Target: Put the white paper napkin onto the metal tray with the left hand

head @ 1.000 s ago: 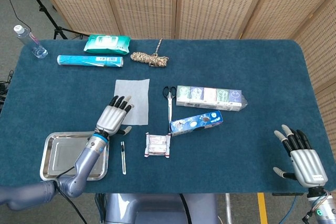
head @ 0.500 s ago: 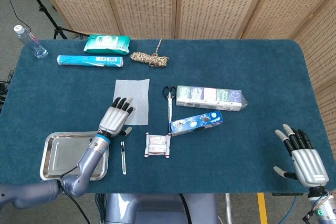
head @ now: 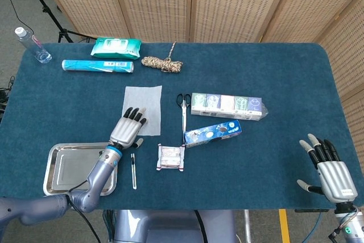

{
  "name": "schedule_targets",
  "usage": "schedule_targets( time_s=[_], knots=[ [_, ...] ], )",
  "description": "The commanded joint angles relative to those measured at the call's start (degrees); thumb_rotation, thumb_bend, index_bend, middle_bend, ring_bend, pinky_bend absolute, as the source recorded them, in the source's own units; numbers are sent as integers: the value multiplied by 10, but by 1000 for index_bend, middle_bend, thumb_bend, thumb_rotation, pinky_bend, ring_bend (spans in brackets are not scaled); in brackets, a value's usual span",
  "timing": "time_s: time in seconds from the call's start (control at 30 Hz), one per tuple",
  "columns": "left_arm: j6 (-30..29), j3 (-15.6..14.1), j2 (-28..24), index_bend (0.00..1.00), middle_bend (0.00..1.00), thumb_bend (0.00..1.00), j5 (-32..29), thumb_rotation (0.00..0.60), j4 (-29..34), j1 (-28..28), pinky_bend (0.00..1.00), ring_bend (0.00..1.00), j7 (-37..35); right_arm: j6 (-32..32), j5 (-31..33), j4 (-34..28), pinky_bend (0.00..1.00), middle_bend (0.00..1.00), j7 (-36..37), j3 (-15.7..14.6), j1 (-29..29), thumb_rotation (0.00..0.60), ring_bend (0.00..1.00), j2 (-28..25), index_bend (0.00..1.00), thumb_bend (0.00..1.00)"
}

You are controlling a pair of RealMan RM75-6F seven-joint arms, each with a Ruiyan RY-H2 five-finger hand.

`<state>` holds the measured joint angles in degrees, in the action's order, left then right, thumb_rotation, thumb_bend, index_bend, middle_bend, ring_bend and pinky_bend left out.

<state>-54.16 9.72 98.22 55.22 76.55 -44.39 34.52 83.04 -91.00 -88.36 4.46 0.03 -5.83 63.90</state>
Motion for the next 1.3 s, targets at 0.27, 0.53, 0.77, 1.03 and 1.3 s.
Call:
schedule_targets(
  time_s=[0.27, 0.53, 0.77, 1.03, 1.3],
  knots=[
    [-4, -4, 9, 332, 0, 359, -3, 567, -10, -2, 0, 0, 0, 2, -1, 1, 0, 0, 3, 0, 1, 600, 0, 0, 112, 0],
    [-10, -4, 9, 399, 0, 387, -4, 599, -9, -2, 0, 0, -1, 2, -1, 1, 0, 0, 4, 0, 1, 600, 0, 0, 113, 0],
    [-19, -3, 8, 480, 0, 414, -2, 600, -8, -2, 0, 0, -2, 2, -2, 1, 0, 0, 3, 0, 1, 600, 0, 0, 112, 0],
    [-32, 0, 8, 640, 0, 476, -1, 600, -4, -1, 0, 0, -1, 2, -3, 1, 0, 0, 3, 0, 0, 600, 0, 1, 112, 0],
    [-53, 9, -2, 725, 0, 505, 6, 600, 9, 1, 0, 0, -1, 0, -3, 1, 0, 0, 3, -1, 0, 600, 0, 0, 112, 0]
  ],
)
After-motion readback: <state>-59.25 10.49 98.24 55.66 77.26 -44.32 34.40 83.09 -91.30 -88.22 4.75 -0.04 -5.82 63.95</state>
